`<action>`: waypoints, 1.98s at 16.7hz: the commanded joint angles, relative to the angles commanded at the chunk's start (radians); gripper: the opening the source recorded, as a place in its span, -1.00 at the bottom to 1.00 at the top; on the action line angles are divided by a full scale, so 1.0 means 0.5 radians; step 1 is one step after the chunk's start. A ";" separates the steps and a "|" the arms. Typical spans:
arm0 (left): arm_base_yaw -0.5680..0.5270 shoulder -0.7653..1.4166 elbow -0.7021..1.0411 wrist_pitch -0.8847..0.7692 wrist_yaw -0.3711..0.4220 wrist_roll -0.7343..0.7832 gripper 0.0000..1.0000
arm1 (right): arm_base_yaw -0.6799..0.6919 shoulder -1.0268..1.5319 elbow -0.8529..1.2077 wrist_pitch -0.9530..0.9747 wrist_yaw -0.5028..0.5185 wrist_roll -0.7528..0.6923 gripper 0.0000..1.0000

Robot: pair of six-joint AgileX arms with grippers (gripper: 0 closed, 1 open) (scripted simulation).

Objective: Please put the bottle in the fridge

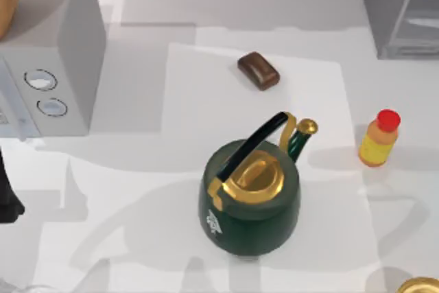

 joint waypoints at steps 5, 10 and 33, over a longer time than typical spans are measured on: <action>0.000 0.000 0.000 0.000 0.000 0.000 1.00 | 0.147 0.040 -0.145 0.533 0.043 0.395 1.00; 0.000 0.000 0.000 0.000 0.000 0.000 1.00 | 0.195 0.030 -0.198 0.676 0.060 0.502 1.00; 0.000 0.000 0.000 0.000 0.000 0.000 1.00 | 0.196 0.028 -0.199 0.677 0.060 0.504 -0.98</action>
